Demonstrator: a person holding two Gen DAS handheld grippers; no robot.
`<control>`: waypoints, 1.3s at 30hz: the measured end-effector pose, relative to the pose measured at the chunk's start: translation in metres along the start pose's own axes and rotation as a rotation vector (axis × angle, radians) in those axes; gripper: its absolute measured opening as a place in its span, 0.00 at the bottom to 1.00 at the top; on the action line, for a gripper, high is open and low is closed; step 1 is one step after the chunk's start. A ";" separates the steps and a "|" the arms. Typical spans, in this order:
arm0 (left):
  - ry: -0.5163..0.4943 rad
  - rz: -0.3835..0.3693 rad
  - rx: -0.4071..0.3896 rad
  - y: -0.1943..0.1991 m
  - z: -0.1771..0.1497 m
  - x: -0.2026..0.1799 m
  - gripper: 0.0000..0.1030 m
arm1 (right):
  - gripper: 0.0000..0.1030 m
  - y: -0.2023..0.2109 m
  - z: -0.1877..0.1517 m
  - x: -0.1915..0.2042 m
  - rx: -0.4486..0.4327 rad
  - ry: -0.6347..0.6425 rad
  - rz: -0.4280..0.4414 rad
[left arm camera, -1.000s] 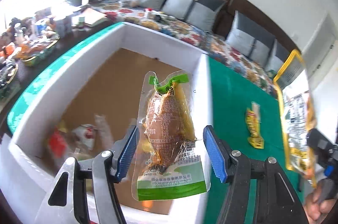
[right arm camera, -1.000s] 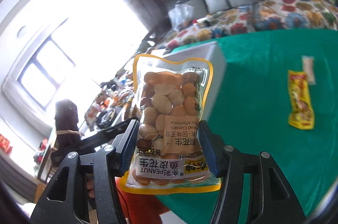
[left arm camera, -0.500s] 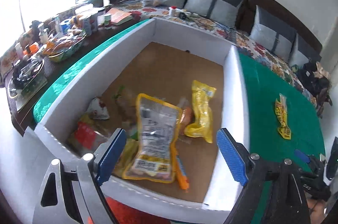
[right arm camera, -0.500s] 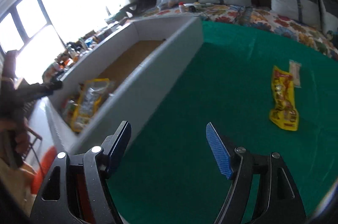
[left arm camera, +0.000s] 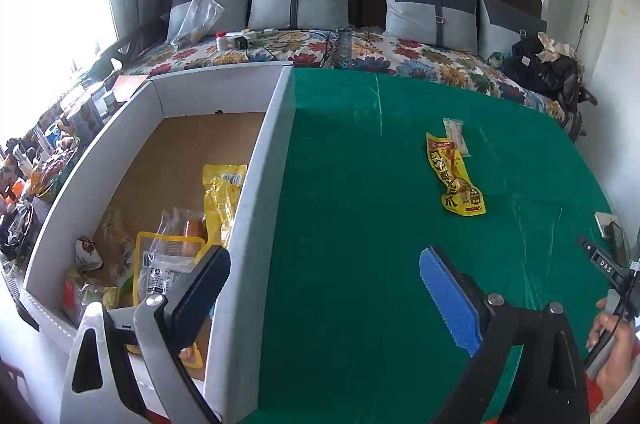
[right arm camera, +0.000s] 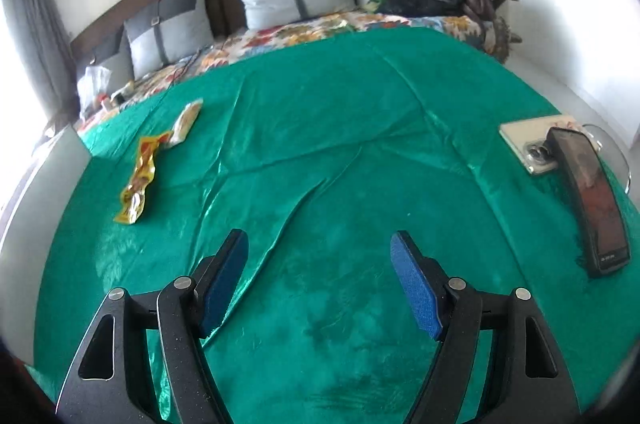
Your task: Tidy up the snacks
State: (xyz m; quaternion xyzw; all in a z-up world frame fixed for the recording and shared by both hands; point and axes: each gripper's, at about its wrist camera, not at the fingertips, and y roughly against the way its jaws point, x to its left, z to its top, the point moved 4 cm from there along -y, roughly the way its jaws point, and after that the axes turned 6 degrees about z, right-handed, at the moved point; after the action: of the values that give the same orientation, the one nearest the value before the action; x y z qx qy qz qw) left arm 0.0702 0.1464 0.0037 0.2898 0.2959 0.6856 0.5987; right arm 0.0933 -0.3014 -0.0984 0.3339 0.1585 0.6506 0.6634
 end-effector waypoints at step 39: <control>-0.160 -0.196 0.222 -0.135 -0.047 -0.142 1.00 | 0.91 -0.055 -0.033 0.040 0.180 0.202 -0.046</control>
State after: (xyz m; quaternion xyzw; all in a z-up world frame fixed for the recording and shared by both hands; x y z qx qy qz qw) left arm 0.1392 0.0169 -0.1352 0.3774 0.3482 0.5619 0.6486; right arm 0.1179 -0.2511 -0.1486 0.3212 0.2901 0.6486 0.6261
